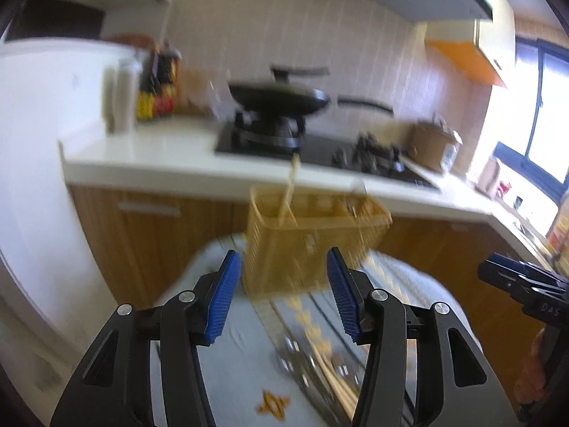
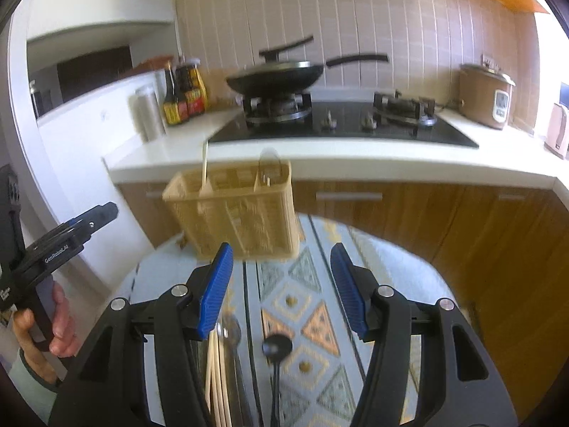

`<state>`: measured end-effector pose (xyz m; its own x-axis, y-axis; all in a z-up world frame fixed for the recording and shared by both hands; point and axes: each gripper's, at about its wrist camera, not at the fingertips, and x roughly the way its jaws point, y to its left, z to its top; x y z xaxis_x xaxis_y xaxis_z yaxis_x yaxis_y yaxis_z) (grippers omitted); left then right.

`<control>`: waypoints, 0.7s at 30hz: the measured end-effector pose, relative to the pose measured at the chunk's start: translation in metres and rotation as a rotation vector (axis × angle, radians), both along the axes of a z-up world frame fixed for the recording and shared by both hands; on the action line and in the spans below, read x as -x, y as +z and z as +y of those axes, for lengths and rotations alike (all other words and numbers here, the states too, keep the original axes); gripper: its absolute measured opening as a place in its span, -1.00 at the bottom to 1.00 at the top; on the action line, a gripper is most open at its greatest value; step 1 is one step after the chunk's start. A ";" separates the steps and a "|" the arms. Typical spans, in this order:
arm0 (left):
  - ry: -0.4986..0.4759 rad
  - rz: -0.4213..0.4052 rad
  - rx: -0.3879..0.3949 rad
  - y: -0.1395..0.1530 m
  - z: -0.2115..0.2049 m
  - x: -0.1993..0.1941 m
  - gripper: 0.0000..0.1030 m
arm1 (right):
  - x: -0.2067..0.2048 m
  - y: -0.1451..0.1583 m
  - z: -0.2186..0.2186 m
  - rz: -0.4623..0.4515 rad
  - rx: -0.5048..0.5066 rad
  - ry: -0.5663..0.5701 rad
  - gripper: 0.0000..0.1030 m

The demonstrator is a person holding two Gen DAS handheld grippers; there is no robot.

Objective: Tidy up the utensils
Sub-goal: 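Move both tools back down to the utensils on the cloth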

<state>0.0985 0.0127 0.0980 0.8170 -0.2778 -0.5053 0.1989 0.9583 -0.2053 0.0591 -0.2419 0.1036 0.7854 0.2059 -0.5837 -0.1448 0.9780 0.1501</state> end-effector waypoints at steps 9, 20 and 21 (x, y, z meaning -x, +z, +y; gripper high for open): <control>-0.129 0.338 -0.069 -0.070 -0.010 -0.012 -0.05 | -0.013 -0.074 0.017 0.315 0.003 0.072 0.04; -0.189 0.619 0.096 -0.126 0.003 -0.044 -0.09 | -0.026 -0.124 0.001 0.498 -0.059 0.059 0.04; -0.184 0.624 0.094 -0.129 0.003 -0.048 -0.09 | -0.026 -0.124 0.002 0.497 -0.055 0.060 0.04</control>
